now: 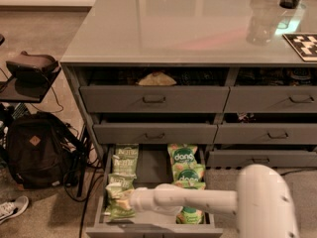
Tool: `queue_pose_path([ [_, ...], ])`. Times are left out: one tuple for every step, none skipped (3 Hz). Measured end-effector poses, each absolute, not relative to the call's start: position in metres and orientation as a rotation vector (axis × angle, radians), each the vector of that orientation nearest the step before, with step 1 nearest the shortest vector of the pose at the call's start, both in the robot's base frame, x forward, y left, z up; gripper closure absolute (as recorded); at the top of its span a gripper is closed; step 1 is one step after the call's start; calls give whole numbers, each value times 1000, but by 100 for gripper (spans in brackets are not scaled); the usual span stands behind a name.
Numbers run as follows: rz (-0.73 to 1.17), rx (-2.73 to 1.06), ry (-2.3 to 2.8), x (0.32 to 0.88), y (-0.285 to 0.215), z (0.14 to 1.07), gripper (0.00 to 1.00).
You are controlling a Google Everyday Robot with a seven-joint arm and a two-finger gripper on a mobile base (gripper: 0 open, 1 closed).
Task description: Pick green jalapeno chip bag from bottom drawer and place on counter
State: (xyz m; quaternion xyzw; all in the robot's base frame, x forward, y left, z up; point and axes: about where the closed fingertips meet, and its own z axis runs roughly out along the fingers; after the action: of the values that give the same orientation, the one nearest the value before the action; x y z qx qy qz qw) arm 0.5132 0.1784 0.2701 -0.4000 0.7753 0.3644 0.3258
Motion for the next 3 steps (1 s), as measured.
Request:
queue_pose_path([
  [976,-966,1982,546,107,310,100],
  [1001,-905,1925,567,36,360,100],
  [983,-928,1846,567,-14,419,100],
])
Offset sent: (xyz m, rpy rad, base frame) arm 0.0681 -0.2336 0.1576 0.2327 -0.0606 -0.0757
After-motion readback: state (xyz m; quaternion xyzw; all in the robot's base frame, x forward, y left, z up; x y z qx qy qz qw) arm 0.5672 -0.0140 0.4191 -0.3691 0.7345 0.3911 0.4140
